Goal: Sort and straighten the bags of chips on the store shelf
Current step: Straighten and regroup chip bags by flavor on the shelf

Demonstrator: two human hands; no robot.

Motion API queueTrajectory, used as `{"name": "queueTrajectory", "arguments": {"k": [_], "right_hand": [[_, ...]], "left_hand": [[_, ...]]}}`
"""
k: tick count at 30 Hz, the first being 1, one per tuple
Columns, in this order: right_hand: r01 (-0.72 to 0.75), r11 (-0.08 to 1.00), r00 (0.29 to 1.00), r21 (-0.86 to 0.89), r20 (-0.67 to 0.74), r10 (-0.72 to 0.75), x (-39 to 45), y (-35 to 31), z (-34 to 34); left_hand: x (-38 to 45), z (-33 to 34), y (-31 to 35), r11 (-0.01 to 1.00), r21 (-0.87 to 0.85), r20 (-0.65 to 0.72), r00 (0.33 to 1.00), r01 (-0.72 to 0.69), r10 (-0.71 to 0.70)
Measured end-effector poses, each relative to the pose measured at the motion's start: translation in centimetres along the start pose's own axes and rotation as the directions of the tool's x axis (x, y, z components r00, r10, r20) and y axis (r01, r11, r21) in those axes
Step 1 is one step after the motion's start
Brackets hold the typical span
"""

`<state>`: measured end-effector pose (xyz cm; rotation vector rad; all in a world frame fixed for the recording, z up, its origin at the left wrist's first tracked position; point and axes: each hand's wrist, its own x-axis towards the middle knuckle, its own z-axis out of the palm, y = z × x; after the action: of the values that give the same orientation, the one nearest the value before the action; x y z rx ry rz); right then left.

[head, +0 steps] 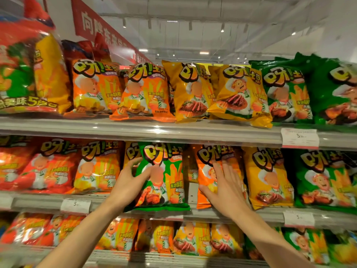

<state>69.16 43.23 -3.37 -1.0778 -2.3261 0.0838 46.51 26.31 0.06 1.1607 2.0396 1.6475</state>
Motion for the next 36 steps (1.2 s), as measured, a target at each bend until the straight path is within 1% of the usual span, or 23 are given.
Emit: {"name": "queueTrajectory", "arguments": {"k": [3,6,8,10,12,14,15,16,18,20,22,25,29,33,36], "right_hand": [[-0.01,0.997,0.999,-0.077,0.046,0.014,0.4,-1.0,0.0],[0.021,0.993,0.999,-0.117,0.028,-0.018,0.2,-1.2,-0.9],[0.066,0.99,0.996,-0.123,-0.055,-0.073,-0.4,-0.6,-2.1],[0.071,0.991,0.973,-0.109,-0.212,-0.093,-1.1,0.8,-3.6],[0.002,0.994,0.941,-0.112,-0.336,-0.04,-1.5,2.9,-5.2],[-0.106,0.984,0.918,-0.143,-0.394,0.041,-1.4,5.6,-6.2],[-0.173,0.974,0.918,-0.144,-0.382,0.107,-1.3,6.7,-6.4],[-0.244,0.96,0.922,-0.136,-0.338,0.187,-1.2,7.6,-6.4],[-0.362,0.922,0.922,-0.138,-0.201,0.332,-1.0,8.7,-5.8],[-0.406,0.9,0.913,-0.159,-0.114,0.392,-0.8,9.1,-4.9],[-0.406,0.901,0.913,-0.153,-0.111,0.392,-0.7,9.2,-4.3],[-0.398,0.908,0.913,-0.13,-0.154,0.378,-0.7,9.4,-4.4],[-0.359,0.928,0.924,-0.102,-0.179,0.338,-0.8,9.4,-5.2],[-0.298,0.943,0.946,-0.147,-0.181,0.271,-0.8,8.3,-6.4],[-0.258,0.944,0.96,-0.205,-0.165,0.226,-1.2,7.3,-7.5]], "left_hand": [[-0.9,-1.3,-0.7,0.999,-0.044,0.008,1.0,0.007,-0.006],[-1.8,-1.3,-0.8,0.998,-0.056,0.019,1.0,-0.022,0.023],[-2.2,-0.9,-0.8,0.997,-0.07,0.048,0.998,-0.033,0.037],[-2.6,0.0,-0.5,0.994,-0.096,0.07,0.996,-0.042,0.049],[-2.9,1.3,0.1,0.992,-0.114,0.086,0.995,-0.047,0.057],[-3.2,2.6,0.8,0.992,-0.117,0.113,0.991,-0.055,0.068],[-3.3,3.3,1.3,0.992,-0.116,0.128,0.989,-0.059,0.074],[-3.5,4.0,1.7,0.992,-0.112,0.152,0.985,-0.064,0.08],[-3.8,5.4,2.2,0.991,-0.111,0.177,0.98,-0.073,0.092],[-4.1,6.6,2.9,0.99,-0.113,0.172,0.98,-0.082,0.101],[-4.5,7.5,3.6,0.99,-0.119,0.157,0.983,-0.073,0.092],[-4.7,7.9,4.3,0.995,-0.078,0.153,0.986,-0.062,0.074],[-5.1,8.1,4.6,0.994,-0.085,0.118,0.99,-0.072,0.082],[-5.5,8.3,4.7,0.994,-0.056,0.09,0.991,-0.097,0.102],[-5.8,8.3,4.8,0.994,-0.039,0.114,0.988,-0.102,0.106]]}}
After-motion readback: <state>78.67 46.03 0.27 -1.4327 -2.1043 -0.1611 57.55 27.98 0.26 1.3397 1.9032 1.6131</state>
